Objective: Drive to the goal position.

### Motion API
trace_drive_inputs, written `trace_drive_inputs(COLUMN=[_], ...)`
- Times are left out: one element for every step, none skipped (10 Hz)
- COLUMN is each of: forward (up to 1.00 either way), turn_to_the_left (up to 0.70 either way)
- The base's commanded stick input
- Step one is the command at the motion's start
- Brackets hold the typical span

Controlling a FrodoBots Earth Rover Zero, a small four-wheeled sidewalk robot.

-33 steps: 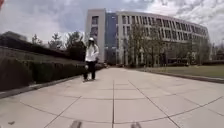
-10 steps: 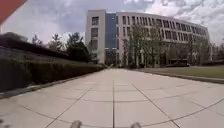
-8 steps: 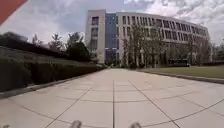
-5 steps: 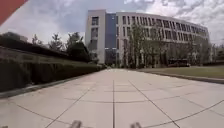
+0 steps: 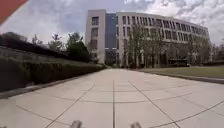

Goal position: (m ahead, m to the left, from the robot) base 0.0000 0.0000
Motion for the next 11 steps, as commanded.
trace_drive_inputs(forward=[0.08,0.08,0.08,0.08,0.08,0.08,0.07,0.08,0.08,0.08,0.07], turn_to_the_left=[0.02,0.02,0.02,0.02,0.02,0.02,0.02,0.02,0.02,0.02,0.02])
